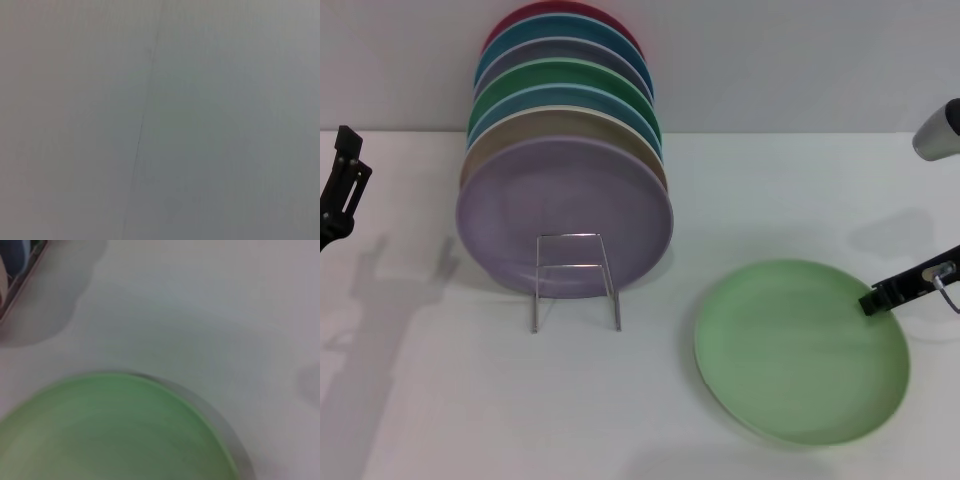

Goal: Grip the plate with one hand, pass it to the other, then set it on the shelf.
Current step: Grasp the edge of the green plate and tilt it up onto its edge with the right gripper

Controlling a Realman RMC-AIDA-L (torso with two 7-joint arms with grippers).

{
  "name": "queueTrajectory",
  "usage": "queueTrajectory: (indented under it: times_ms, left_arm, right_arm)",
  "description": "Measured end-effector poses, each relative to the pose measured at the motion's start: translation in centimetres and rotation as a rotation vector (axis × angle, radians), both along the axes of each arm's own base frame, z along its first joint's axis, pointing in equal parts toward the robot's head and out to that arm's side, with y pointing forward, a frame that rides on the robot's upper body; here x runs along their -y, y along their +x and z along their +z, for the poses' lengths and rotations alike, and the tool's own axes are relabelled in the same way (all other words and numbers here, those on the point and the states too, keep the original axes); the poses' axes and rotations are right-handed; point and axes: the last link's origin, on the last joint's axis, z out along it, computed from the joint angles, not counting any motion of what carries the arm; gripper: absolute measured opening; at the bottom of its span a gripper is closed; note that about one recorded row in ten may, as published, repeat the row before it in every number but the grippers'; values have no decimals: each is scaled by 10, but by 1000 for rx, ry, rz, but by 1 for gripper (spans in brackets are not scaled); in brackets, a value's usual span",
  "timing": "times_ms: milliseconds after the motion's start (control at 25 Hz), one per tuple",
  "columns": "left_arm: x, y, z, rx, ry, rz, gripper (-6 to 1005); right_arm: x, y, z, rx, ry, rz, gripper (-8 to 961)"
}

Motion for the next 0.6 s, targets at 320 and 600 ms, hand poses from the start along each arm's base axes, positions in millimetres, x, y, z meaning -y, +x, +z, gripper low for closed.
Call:
queueTrajectory:
  times_ms: [320, 600]
  left_arm:
    - [-1, 0, 0, -7, 1, 0, 870]
    - [-1, -1, 1, -8, 7, 5, 870]
  right_arm:
    - [-3, -4, -1, 10, 68, 96, 39]
    - [-3, -18, 13, 22, 159, 199, 35]
